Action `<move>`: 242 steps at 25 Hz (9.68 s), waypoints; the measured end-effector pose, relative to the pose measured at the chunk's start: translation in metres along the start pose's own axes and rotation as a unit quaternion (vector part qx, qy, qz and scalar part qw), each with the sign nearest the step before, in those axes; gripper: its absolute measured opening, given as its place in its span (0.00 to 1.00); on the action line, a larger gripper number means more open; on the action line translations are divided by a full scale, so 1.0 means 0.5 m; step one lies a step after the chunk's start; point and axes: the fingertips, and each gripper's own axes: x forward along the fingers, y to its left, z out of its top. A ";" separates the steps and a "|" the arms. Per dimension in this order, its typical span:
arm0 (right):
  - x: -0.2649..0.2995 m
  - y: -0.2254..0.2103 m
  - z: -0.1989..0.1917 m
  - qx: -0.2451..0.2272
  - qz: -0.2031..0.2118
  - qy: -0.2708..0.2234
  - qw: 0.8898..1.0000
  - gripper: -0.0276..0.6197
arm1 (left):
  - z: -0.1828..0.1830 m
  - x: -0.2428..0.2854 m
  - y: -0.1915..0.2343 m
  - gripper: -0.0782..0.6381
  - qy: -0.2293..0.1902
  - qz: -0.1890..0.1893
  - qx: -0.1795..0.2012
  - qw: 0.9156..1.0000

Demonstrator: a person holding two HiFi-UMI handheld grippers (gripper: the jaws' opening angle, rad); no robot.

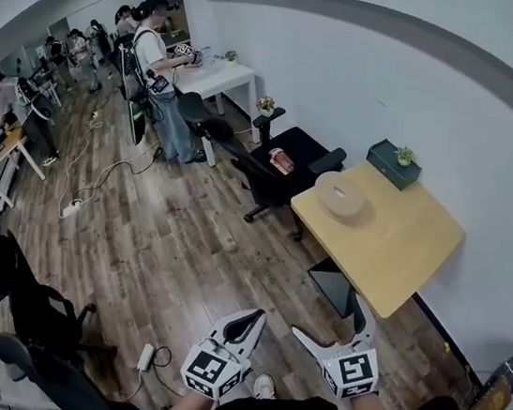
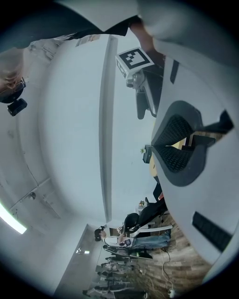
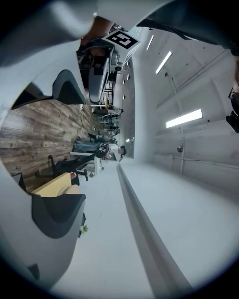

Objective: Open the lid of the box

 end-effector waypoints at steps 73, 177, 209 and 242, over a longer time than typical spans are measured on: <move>0.640 -0.601 -0.077 0.030 -0.039 0.088 0.995 0.94 | -0.007 0.795 0.433 0.13 0.061 -0.078 -0.004 0.995; 0.426 -0.834 -0.447 0.088 -0.148 0.521 0.836 0.58 | -0.079 1.129 0.272 0.13 0.148 -0.383 0.031 0.911; 0.479 -0.931 -0.584 0.098 -0.088 0.496 0.858 0.65 | -0.092 1.169 0.242 0.13 0.164 -0.342 0.026 0.925; 0.482 -0.882 0.078 -0.010 -0.347 0.035 0.937 0.07 | 0.068 1.165 0.292 0.13 0.066 -0.332 0.025 0.941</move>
